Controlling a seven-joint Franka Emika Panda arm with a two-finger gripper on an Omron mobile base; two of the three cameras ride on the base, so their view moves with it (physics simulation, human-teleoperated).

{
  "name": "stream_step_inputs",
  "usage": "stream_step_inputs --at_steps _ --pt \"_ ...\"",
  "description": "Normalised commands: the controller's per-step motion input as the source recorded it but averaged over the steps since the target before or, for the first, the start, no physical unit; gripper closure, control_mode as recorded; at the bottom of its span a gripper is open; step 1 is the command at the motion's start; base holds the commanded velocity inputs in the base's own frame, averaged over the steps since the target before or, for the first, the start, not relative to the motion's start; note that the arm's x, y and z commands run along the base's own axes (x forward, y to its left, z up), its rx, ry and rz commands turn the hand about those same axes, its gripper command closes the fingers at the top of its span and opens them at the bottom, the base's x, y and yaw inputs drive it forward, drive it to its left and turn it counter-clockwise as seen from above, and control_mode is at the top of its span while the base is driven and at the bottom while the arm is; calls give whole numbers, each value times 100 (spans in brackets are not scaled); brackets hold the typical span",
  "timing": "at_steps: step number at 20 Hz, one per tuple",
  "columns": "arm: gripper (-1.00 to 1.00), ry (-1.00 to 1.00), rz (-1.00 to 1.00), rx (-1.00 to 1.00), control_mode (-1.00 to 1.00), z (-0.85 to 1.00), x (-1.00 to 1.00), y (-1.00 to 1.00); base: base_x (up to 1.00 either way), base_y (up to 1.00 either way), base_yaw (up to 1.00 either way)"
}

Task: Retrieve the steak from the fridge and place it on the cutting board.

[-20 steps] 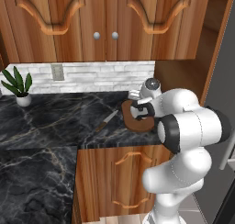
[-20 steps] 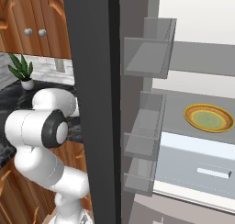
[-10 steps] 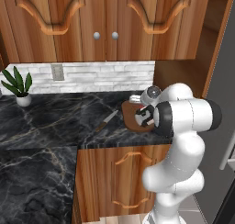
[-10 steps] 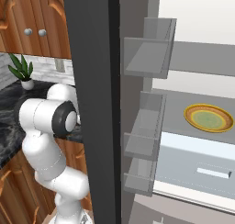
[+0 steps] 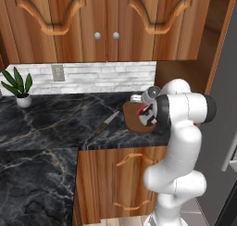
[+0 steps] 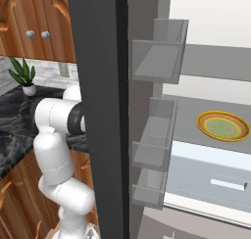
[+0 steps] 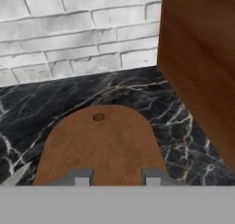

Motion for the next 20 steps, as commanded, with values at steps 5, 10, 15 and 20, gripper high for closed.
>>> stream_step_inputs --at_steps 5,10,15,20 --pt "-100 0 0 0 -100 -10 0 12 0 0 0" --pt "-100 -1 -1 0 -100 33 0 12 0 0 0" --pt "-100 -6 1 0 -100 75 -95 21 0 0 0" --pt "-100 -7 -6 1 -100 0 -100 -15 0 0 0"
